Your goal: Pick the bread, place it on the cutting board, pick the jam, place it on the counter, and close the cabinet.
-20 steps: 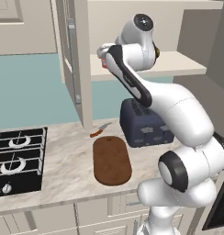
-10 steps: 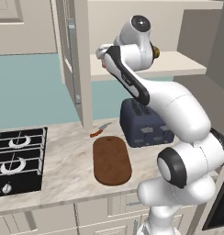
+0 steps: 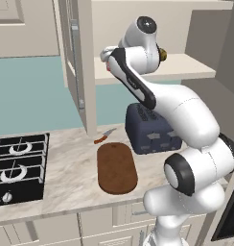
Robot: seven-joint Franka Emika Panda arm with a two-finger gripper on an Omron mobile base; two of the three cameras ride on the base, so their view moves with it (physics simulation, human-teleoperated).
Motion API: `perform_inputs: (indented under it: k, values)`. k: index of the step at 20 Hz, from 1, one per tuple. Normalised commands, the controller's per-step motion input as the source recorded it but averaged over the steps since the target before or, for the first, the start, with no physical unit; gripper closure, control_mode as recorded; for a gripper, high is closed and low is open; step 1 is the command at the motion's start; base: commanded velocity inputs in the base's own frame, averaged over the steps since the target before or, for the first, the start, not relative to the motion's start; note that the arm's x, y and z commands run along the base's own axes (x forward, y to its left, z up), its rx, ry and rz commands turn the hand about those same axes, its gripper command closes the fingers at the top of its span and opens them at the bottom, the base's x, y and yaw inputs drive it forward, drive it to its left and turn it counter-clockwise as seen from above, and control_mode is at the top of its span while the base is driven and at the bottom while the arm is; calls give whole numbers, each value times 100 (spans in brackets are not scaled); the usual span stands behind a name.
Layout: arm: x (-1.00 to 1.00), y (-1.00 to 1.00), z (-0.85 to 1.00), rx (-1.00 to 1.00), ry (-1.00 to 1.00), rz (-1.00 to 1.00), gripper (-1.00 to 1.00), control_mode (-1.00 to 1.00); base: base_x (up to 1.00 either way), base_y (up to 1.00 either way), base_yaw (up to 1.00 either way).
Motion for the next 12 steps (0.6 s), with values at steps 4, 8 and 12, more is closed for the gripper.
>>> perform_inputs:
  k: [4, 8, 12]
  values:
    - [5, 2, -6, 0, 0, 0, -100, -100, 0, 0, 0]
    - [6, 3, -8, 0, 0, 0, -100, -100, 0, 0, 0]
    - [8, 3, -7, 0, 0, 0, -100, -100, 0, 0, 0]
